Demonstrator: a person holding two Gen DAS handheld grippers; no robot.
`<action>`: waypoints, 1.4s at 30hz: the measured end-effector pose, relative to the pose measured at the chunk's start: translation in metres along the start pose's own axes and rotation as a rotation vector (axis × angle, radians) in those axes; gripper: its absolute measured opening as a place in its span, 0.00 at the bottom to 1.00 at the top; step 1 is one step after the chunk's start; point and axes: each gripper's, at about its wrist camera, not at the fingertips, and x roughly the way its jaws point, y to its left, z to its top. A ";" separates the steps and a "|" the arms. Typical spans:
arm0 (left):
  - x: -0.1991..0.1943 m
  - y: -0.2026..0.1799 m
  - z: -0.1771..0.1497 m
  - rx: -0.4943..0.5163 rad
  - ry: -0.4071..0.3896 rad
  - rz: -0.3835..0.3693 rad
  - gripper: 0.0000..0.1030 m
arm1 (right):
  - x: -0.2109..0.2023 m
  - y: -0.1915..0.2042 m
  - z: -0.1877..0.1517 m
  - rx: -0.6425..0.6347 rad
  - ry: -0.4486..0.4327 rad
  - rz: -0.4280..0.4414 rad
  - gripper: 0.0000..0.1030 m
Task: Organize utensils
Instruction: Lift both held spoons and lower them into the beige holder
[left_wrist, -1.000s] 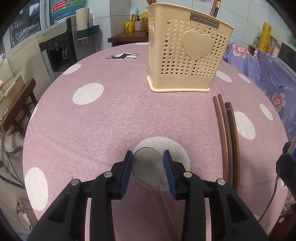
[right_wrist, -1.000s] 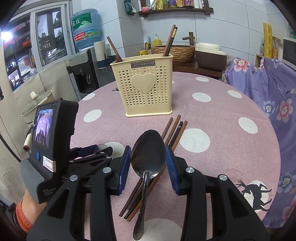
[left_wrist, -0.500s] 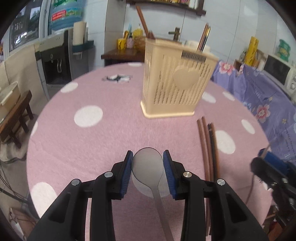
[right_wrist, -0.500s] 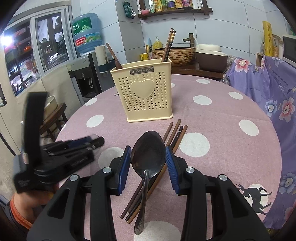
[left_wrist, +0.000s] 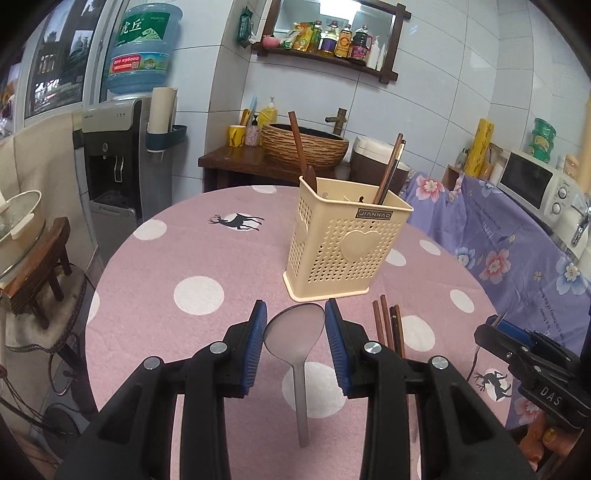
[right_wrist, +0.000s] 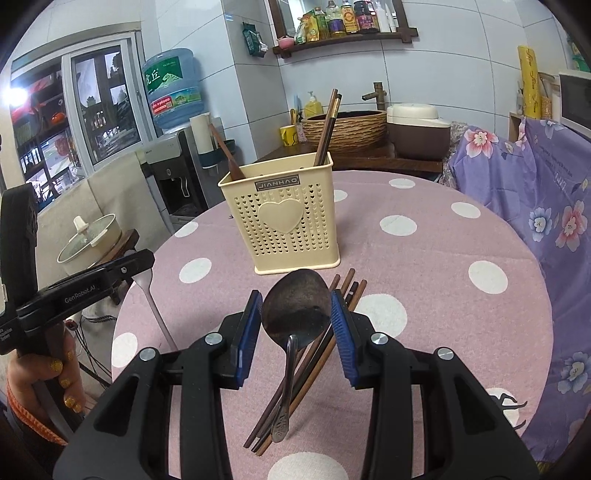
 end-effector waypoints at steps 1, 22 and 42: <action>0.002 0.000 0.000 -0.001 0.001 -0.003 0.32 | 0.000 0.002 0.001 -0.004 0.000 -0.002 0.37; -0.021 -0.028 0.142 0.055 -0.254 -0.088 0.32 | 0.011 0.012 0.162 -0.069 -0.226 0.014 0.37; 0.086 -0.038 0.122 0.085 -0.206 -0.017 0.32 | 0.124 -0.002 0.153 -0.083 -0.239 -0.153 0.37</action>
